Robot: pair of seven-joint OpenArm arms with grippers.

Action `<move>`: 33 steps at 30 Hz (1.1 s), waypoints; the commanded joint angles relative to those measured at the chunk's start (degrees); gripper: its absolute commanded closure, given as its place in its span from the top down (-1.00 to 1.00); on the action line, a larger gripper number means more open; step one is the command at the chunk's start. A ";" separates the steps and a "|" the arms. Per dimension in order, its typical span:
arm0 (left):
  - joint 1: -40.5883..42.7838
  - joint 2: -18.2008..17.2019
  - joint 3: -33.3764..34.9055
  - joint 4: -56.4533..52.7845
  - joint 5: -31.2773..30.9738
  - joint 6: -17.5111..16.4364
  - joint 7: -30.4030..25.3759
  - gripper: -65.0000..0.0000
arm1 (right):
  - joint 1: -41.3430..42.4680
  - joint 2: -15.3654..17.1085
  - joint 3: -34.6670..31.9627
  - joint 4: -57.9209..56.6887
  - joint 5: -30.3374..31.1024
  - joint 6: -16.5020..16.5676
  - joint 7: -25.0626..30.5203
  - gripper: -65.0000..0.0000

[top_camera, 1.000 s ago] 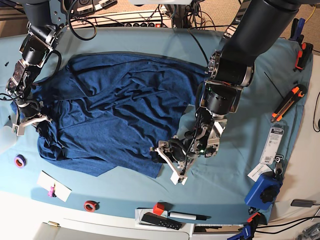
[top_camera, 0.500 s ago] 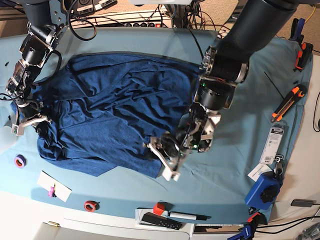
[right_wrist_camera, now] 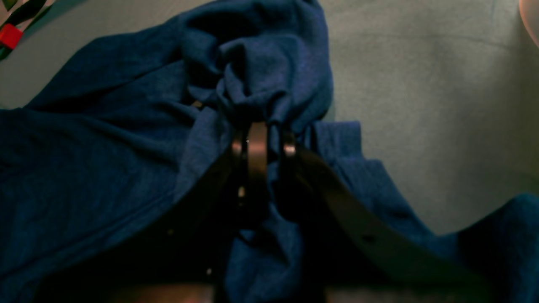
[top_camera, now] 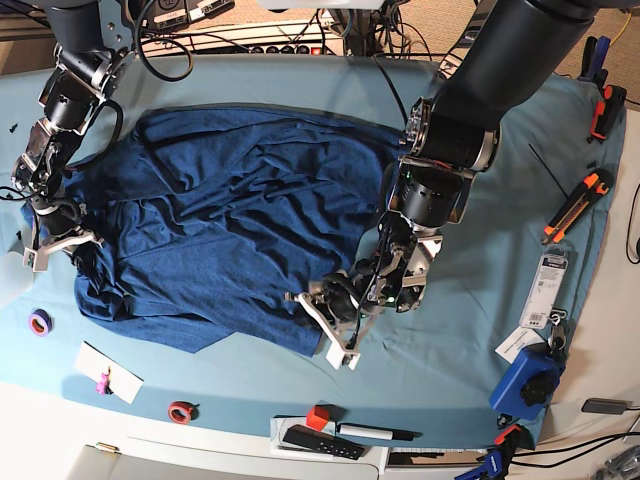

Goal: Layout the t-shirt on the table in an organized manner, then fold the t-shirt properly

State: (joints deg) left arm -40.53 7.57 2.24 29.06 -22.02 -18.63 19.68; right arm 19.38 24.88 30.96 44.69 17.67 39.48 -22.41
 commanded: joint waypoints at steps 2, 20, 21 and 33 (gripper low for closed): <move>-1.68 1.43 0.04 0.76 -0.42 -0.44 -3.43 -1.00 | 1.25 1.44 0.13 1.14 0.94 0.52 1.75 -1.00; -0.57 -9.86 0.02 0.90 -2.03 -0.87 -6.60 -1.00 | 1.29 1.46 0.17 1.14 0.96 0.52 4.96 -0.35; -0.39 -10.69 0.02 0.96 -2.69 -0.87 -6.56 -1.00 | 1.27 1.46 0.17 1.14 0.96 0.52 5.38 -0.35; 0.04 -14.47 0.02 1.01 -3.74 -2.80 -6.05 -1.00 | 1.42 1.64 0.17 1.14 0.68 0.52 7.48 -0.35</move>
State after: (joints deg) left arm -38.57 -6.28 2.28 29.02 -25.12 -21.41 14.76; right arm 19.38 24.91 31.00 44.69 17.61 39.51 -16.47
